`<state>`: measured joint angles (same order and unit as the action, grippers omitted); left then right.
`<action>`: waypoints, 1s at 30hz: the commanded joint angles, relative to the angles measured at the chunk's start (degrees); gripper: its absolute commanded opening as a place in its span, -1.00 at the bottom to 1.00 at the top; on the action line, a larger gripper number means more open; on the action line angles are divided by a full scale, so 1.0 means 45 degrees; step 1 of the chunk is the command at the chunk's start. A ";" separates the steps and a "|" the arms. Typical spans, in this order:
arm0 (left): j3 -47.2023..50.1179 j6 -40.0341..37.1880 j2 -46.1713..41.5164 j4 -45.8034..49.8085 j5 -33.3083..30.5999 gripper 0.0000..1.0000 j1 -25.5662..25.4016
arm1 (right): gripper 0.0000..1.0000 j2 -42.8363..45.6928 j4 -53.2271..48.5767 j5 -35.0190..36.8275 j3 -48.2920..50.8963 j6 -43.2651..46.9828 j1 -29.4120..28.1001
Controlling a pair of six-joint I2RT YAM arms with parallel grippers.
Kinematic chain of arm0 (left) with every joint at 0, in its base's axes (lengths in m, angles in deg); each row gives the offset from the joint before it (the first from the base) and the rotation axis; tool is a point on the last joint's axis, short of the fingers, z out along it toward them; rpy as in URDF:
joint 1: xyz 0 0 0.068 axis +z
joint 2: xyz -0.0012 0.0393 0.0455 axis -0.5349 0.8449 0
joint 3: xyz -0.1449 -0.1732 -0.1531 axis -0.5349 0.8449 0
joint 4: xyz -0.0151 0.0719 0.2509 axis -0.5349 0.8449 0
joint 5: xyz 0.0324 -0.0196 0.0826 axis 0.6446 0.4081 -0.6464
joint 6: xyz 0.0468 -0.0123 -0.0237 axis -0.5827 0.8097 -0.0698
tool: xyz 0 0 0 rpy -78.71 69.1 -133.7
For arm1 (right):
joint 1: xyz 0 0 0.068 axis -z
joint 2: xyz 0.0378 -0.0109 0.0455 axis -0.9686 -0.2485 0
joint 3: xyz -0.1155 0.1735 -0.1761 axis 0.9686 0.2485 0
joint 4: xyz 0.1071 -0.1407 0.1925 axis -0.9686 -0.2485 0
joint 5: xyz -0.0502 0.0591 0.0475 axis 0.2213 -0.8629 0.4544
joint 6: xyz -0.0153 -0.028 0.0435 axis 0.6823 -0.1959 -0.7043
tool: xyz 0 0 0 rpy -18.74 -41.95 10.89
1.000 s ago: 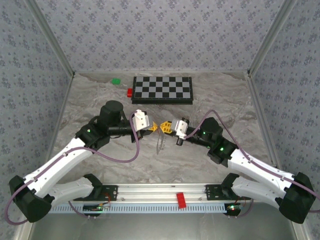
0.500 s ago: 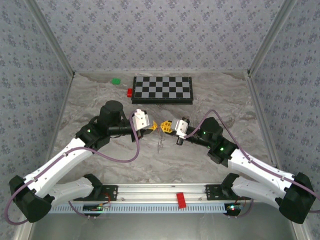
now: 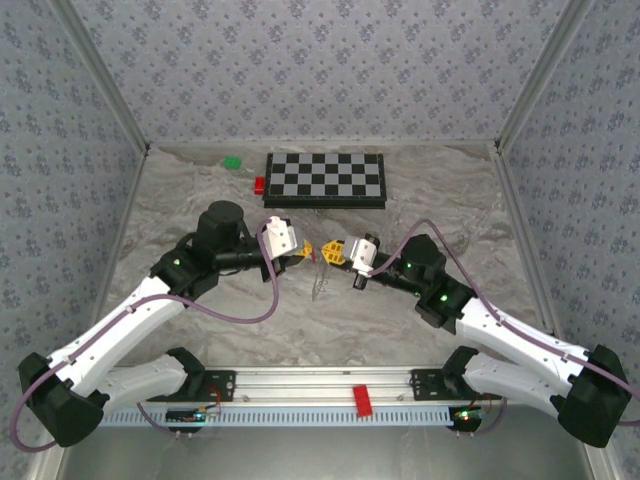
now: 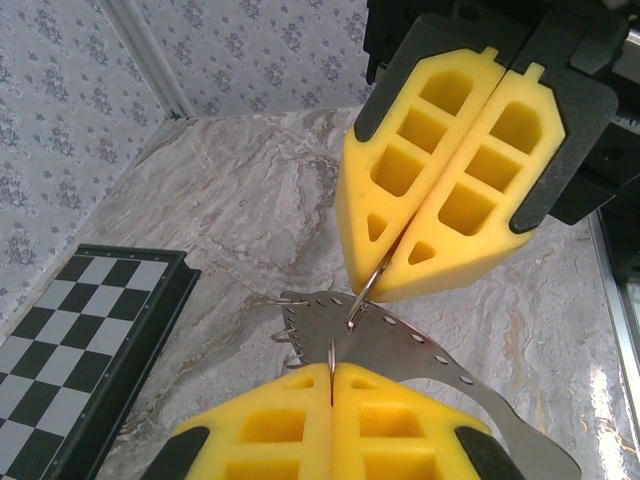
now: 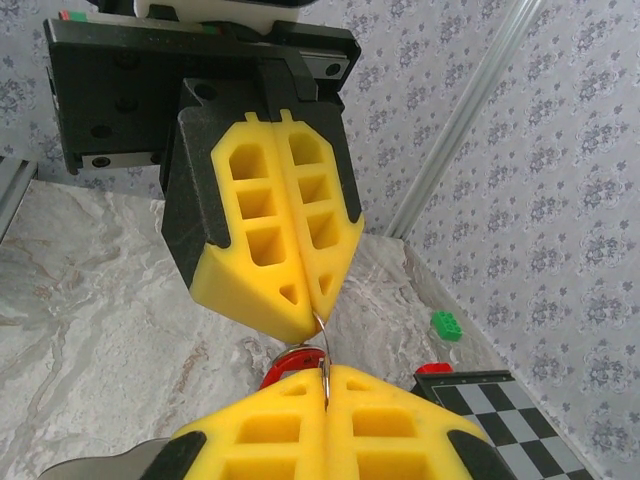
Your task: Put the keys on the keyring
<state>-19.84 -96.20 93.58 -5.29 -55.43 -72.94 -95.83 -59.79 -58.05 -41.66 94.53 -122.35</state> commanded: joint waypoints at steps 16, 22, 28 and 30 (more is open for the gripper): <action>-0.0169 -0.0028 -0.0143 0.0031 0.1201 -1.00 0.0037 | -1.00 0.0022 0.0496 0.0135 -0.0240 -0.0150 0.0021; -0.0228 -0.0087 -0.0085 0.0164 0.1472 -1.00 0.0018 | -1.00 0.0007 0.0428 0.0260 -0.0262 -0.0189 0.0016; -0.0228 -0.0164 0.0040 0.0225 0.1529 -1.00 -0.0063 | -1.00 0.0007 0.0476 0.0213 -0.0277 -0.0228 0.0019; -0.0243 -0.0158 0.0134 0.0245 0.1538 -1.00 -0.0113 | -1.00 -0.0005 0.0477 0.0140 -0.0266 -0.0237 0.0021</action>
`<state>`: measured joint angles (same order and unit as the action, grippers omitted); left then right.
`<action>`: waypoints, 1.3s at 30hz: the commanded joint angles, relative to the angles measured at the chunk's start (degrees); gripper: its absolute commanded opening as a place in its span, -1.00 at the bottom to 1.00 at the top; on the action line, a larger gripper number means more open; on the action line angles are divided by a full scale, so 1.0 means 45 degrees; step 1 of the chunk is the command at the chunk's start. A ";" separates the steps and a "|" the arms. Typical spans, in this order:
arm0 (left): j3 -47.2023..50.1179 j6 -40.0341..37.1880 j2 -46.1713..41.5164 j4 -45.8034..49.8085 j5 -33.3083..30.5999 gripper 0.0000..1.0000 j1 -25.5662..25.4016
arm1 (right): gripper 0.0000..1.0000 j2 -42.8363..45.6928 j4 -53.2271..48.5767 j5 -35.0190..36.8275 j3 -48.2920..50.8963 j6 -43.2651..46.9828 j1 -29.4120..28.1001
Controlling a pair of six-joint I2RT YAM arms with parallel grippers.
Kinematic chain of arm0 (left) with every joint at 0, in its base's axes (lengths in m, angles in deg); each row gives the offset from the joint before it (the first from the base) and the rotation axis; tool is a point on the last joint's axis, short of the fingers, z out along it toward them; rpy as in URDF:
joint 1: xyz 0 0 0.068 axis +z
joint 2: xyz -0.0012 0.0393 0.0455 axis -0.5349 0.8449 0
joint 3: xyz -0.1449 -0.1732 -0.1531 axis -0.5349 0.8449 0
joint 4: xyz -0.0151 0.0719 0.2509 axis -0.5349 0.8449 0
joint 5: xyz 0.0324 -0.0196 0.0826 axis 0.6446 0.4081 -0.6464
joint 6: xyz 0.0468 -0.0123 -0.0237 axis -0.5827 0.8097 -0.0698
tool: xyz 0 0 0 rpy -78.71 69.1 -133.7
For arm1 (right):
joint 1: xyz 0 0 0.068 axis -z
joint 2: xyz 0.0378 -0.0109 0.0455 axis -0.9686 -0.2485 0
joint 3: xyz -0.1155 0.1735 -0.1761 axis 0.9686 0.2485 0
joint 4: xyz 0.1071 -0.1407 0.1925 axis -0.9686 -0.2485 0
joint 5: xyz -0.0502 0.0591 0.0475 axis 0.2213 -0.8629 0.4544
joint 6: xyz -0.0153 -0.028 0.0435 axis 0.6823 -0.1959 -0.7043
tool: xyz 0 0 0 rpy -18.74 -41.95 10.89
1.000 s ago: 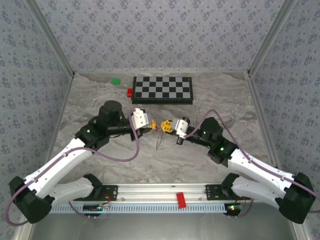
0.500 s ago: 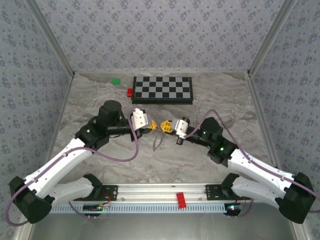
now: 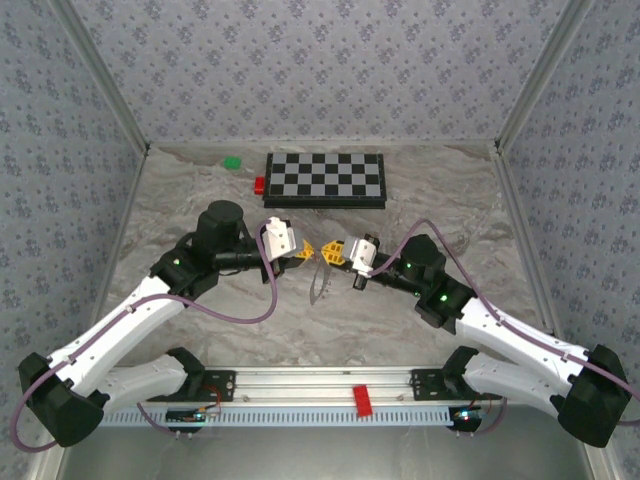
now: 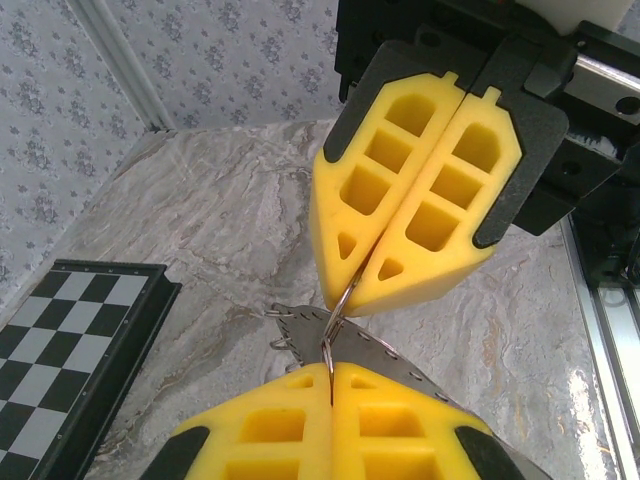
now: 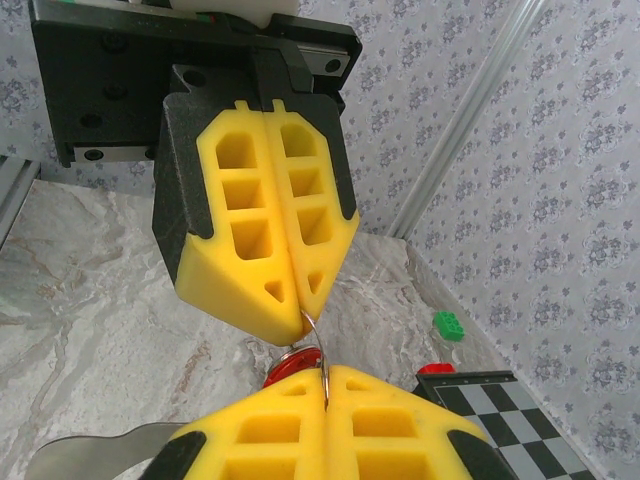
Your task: Put the keys on the keyring
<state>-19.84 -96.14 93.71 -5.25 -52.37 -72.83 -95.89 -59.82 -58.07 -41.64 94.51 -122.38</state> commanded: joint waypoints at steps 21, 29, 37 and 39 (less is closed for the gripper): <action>-0.0362 -0.0320 0.0335 0.0420 0.1012 -1.00 -0.0462 | -1.00 -0.0248 0.0557 0.0003 -0.0371 -0.0340 -0.0012; -0.0384 -0.0372 0.0374 0.0455 0.0954 -1.00 -0.0487 | -1.00 -0.0223 0.0523 -0.0073 -0.0367 -0.0342 -0.0017; -0.0344 -0.0405 0.0340 0.0422 0.0804 -1.00 -0.0492 | -1.00 -0.0081 0.0519 -0.0407 -0.0304 -0.0428 0.0040; -0.0338 -0.0355 0.0318 0.0399 0.0597 -1.00 -0.0491 | -1.00 -0.0039 0.0453 -0.0373 -0.0313 -0.0440 0.0045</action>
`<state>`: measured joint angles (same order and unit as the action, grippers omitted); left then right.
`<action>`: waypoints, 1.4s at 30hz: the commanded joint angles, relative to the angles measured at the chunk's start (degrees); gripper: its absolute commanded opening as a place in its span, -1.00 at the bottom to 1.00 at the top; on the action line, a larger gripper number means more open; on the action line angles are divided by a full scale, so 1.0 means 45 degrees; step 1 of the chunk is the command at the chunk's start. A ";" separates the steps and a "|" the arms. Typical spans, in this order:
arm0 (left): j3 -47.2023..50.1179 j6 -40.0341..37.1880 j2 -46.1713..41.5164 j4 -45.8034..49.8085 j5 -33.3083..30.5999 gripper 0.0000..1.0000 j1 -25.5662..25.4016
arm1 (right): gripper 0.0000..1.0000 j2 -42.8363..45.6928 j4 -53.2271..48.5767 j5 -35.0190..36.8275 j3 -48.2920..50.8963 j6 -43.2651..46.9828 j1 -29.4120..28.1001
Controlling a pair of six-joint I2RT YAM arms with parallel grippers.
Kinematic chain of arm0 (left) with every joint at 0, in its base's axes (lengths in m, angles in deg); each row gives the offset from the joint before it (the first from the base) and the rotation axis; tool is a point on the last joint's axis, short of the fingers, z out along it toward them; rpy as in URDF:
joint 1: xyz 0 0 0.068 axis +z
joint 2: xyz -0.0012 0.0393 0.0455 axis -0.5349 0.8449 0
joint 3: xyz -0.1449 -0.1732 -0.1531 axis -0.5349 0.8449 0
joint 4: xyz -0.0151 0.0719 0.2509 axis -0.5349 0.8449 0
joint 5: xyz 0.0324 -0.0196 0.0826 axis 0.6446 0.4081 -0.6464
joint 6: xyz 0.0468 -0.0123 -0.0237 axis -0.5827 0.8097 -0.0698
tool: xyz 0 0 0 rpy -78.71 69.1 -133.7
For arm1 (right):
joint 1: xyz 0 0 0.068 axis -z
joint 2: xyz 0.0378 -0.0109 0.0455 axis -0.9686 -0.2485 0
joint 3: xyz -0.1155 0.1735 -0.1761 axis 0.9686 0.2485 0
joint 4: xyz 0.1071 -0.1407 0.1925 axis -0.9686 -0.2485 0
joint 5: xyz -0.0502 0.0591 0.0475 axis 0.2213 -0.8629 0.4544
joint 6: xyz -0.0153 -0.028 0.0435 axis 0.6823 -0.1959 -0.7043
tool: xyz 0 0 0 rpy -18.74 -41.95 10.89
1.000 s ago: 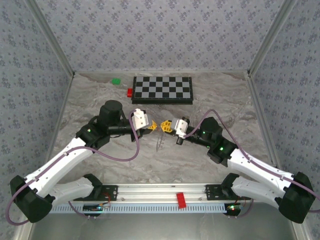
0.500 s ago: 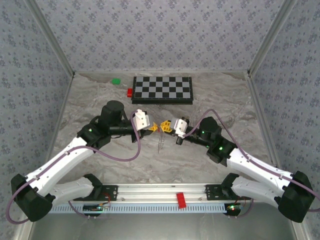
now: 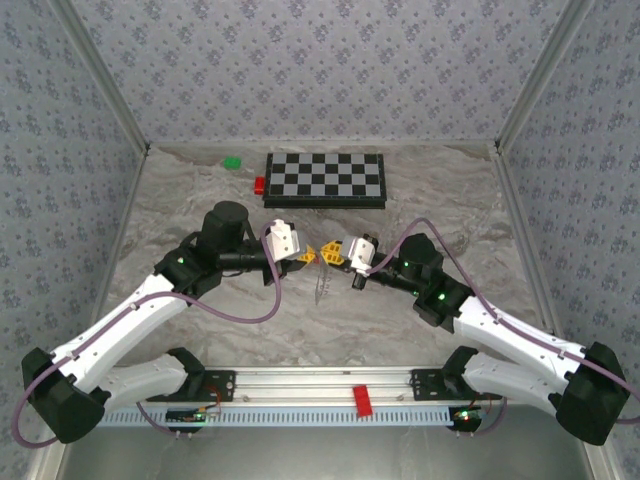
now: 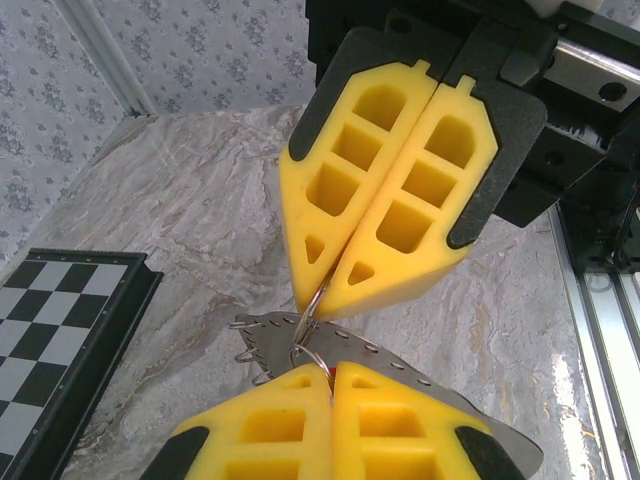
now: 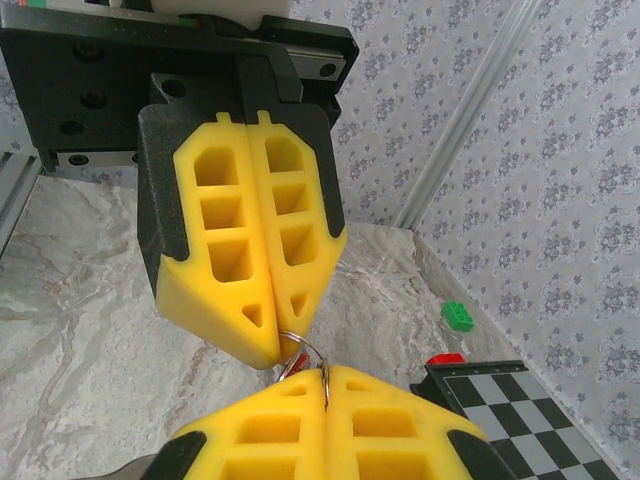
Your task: Put the keys on the keyring
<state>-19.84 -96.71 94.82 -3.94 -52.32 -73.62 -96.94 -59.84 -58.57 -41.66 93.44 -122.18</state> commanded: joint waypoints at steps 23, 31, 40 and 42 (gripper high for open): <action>0.0485 -0.0391 -0.1014 -0.1279 -0.0760 -1.00 -0.0025 | -1.00 0.0928 0.0249 -0.0051 0.0103 -0.0197 0.0076; -0.0226 -0.0051 -0.0483 -0.0525 0.0585 -1.00 0.0179 | -1.00 0.0988 0.0384 -0.0120 0.0209 -0.0255 0.0075; -0.0130 0.0005 -0.0519 -0.0622 0.0824 -1.00 0.0210 | -1.00 0.0899 0.0296 -0.0471 0.0151 -0.0275 0.0094; -0.0131 -0.0014 -0.0509 -0.0657 0.0793 -1.00 0.0253 | -1.00 0.0901 0.0291 -0.0539 0.0170 -0.0277 0.0107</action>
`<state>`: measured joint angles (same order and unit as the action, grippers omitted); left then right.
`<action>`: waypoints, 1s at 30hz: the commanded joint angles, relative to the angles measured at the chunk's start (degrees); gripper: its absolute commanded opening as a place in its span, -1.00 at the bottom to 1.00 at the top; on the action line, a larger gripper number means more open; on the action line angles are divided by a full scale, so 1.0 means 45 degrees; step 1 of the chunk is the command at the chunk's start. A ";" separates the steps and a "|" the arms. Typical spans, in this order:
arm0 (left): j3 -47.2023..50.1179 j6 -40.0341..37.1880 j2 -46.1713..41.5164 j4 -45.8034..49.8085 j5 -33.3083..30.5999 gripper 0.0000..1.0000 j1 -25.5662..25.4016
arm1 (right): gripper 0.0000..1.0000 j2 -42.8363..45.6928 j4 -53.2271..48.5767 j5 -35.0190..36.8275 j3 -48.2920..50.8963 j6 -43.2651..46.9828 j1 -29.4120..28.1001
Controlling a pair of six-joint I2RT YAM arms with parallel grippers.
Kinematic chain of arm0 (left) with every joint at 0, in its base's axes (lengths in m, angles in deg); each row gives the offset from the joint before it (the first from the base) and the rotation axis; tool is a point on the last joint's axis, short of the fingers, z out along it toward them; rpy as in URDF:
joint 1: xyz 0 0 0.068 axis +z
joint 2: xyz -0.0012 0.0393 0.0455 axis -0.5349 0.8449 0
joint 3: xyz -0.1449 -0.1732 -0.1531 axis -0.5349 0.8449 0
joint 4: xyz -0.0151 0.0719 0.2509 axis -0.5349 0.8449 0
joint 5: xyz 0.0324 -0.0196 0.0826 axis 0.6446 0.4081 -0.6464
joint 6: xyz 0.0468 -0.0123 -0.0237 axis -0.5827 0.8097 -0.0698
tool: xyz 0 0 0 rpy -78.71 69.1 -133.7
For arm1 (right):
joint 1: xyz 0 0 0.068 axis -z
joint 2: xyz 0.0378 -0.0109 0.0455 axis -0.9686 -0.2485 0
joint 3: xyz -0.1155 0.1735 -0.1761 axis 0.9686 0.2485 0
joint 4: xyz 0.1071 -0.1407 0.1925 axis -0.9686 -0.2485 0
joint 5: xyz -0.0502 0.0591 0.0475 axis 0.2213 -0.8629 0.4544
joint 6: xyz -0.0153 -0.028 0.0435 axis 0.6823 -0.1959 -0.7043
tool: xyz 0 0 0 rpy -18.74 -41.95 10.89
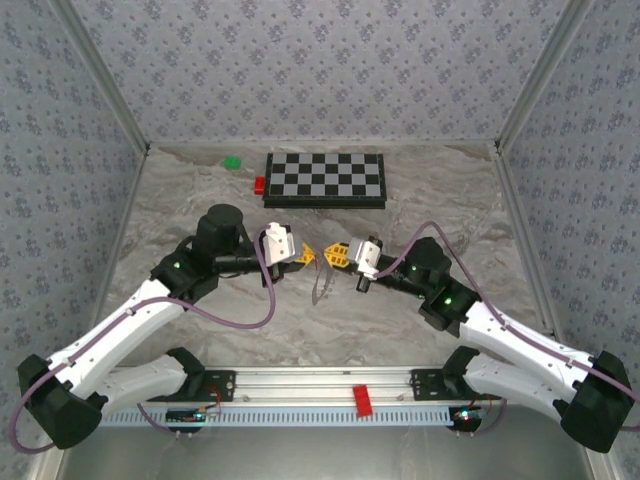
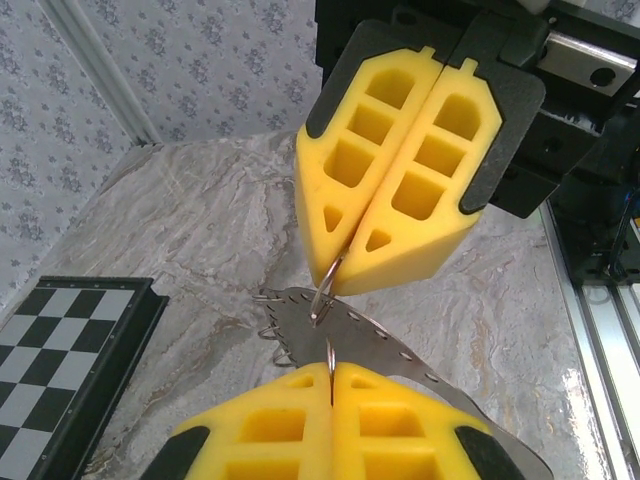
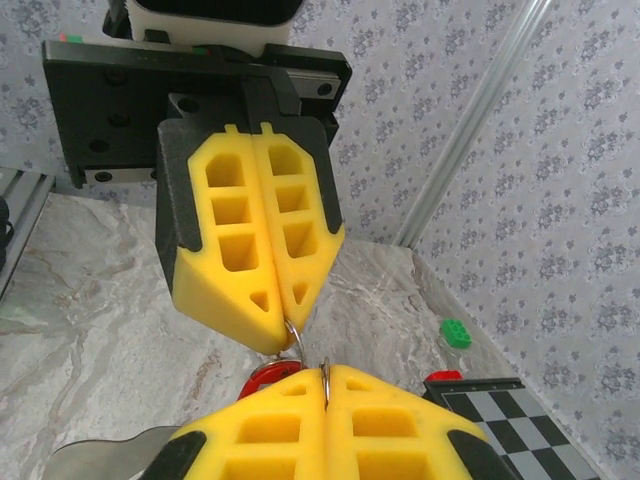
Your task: Put the keys on the keyring
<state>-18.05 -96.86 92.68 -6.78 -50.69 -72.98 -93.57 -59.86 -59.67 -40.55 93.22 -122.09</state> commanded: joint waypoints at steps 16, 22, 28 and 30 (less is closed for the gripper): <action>-0.0531 0.0142 0.0153 -0.0196 0.0822 -1.00 0.0184 | -1.00 -0.0038 0.0684 -0.0774 -0.0153 -0.0541 0.0185; -0.0553 0.0157 0.0187 -0.0163 0.0943 -1.00 0.0184 | -1.00 -0.0198 0.0743 -0.0854 -0.0230 -0.0580 0.0192; -0.0503 0.0161 0.0172 -0.0144 0.0952 -1.00 0.0182 | -1.00 -0.0172 0.0799 -0.0756 -0.0228 -0.0600 0.0208; -0.0496 0.0177 0.0182 -0.0166 0.0970 -1.00 0.0169 | -1.00 -0.0173 0.0833 -0.0775 -0.0206 -0.0617 0.0213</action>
<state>-18.05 -96.44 93.64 -7.00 -48.52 -72.46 -94.65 -59.31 -62.68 -40.57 91.67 -121.59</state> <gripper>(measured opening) 0.045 0.038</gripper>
